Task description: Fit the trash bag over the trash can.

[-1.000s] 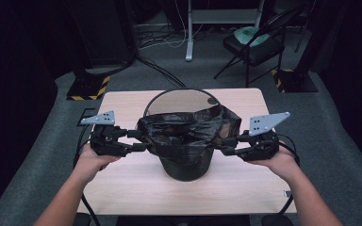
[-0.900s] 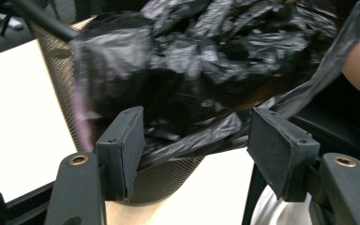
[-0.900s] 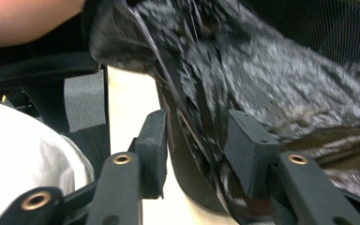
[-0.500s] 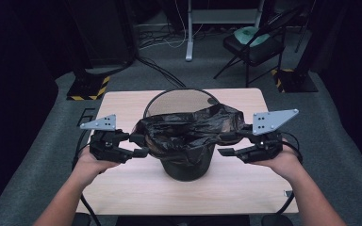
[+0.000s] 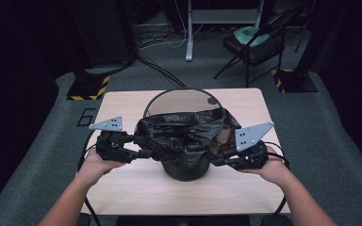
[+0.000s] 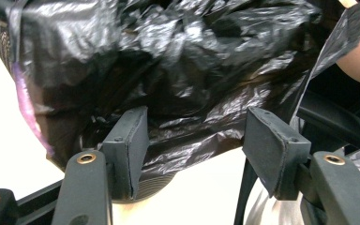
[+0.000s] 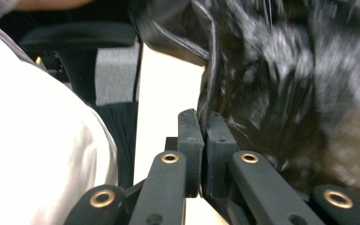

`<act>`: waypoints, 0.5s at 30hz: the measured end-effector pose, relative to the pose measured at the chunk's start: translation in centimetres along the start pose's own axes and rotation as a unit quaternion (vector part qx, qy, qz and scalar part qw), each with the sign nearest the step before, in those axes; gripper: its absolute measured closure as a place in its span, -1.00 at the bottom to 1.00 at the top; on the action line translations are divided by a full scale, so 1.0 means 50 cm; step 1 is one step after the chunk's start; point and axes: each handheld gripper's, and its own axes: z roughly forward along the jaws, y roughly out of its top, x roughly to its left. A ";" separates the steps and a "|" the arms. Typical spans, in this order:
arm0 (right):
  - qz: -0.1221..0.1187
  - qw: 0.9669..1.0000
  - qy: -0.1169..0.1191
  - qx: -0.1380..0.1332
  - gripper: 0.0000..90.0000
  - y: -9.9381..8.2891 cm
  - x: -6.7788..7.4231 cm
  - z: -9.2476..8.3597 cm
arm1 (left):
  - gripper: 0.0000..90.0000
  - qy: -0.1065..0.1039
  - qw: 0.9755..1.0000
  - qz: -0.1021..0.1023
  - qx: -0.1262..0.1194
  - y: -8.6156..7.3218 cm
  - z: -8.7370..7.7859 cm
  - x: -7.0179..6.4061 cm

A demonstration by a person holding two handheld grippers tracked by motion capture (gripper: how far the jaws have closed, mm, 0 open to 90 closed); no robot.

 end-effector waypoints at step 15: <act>0.059 0.997 -0.054 0.023 0.77 -0.057 -0.052 0.016 | -0.10 0.018 1.000 -0.014 0.002 -0.005 0.024 0.032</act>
